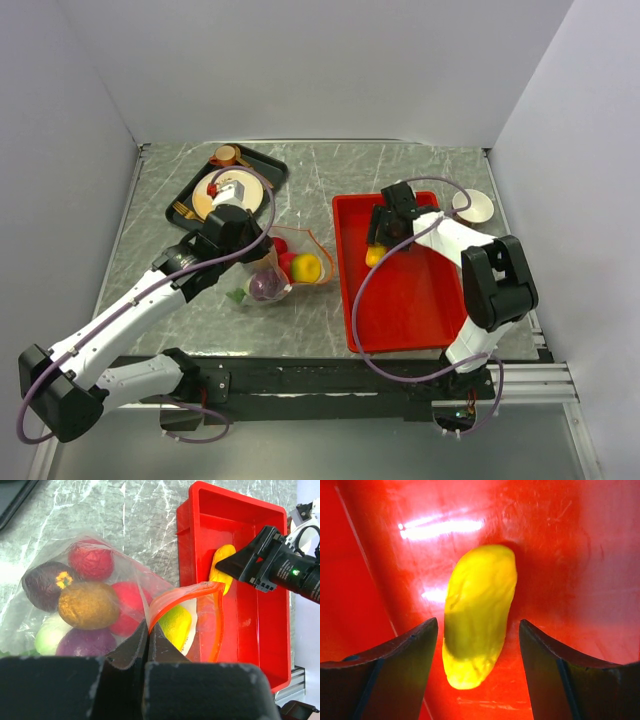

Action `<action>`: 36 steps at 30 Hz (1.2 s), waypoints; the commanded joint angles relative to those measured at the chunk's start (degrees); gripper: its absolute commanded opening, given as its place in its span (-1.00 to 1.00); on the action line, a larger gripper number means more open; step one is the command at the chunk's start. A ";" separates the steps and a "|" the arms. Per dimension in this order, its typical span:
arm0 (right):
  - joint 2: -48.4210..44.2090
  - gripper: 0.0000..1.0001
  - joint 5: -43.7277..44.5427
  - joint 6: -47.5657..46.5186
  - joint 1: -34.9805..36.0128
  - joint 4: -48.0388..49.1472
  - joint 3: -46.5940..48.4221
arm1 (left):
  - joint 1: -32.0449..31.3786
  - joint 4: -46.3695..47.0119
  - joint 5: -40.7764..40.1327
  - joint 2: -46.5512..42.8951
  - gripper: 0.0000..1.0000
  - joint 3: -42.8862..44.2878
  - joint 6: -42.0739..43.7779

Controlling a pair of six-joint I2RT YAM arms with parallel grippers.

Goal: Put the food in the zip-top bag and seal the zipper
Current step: Pick up the fake fruit from the bin.

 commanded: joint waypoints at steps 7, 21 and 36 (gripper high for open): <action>-6.26 0.53 -0.25 -0.46 0.70 -0.99 -2.01 | 0.05 1.99 0.56 -0.31 -0.95 -0.64 -0.09; -4.51 0.36 -4.48 1.48 2.46 -0.55 -3.07 | 0.05 2.26 1.17 0.48 -0.96 -0.46 0.18; -2.40 0.12 0.97 1.92 2.46 -3.18 -2.19 | 0.05 2.26 1.61 0.84 -0.96 -0.46 0.26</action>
